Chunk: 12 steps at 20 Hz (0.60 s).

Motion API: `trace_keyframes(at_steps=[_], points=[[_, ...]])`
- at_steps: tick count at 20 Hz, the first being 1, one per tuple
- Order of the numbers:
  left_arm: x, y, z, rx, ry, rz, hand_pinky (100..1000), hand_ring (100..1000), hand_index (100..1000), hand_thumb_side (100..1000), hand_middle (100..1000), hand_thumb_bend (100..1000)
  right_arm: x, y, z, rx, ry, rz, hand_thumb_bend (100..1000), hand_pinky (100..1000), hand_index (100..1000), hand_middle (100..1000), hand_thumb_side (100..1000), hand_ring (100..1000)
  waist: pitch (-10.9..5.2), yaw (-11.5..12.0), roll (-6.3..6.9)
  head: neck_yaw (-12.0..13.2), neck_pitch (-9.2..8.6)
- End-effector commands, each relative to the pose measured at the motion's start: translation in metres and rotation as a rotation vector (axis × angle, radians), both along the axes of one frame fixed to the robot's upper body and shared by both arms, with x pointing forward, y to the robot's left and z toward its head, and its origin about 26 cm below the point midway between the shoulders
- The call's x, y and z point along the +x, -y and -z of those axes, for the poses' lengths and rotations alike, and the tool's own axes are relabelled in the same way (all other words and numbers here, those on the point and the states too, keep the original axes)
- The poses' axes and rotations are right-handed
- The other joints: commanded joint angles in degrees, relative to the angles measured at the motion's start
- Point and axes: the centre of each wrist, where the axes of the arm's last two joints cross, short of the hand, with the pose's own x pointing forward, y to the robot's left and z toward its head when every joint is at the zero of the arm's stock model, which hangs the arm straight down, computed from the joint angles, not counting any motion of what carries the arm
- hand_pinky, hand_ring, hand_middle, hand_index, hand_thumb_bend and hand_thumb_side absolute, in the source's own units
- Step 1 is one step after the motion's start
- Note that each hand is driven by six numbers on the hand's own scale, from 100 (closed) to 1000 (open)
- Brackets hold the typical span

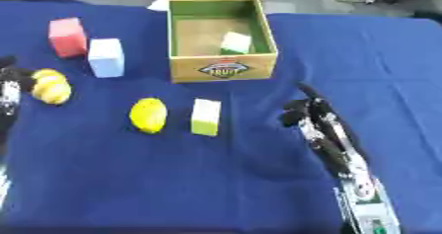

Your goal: Pick up objects on the table and place them in the box.

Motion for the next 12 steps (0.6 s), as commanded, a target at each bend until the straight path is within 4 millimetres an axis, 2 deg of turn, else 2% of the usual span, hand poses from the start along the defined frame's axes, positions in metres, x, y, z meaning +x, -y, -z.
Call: trace_keyframes(at_steps=[1, 8, 12], points=[[0.001, -0.002, -0.01, 0.013, 0.033, -0.004, 725, 657, 852, 707, 630, 100, 0.002, 0.001, -0.007, 0.001, 0.022, -0.002, 100, 651, 1000, 674, 644, 660, -1.54, -0.01, -0.02, 0.02, -0.54], [0.003, -0.006, -0.016, 0.051, 0.037, -0.003, 728, 662, 856, 677, 638, 100, 0.001, 0.001, -0.006, -0.002, 0.021, 0.0, 100, 651, 1000, 674, 642, 660, -1.59, -0.07, 0.05, -0.14, -0.52], [0.007, -0.021, -0.035, 0.19, 0.027, 0.007, 745, 687, 874, 560, 671, 100, 0.001, 0.003, -0.006, -0.007, 0.018, 0.002, 100, 651, 1000, 673, 641, 660, -1.74, -0.15, 0.28, -0.33, -0.43]])
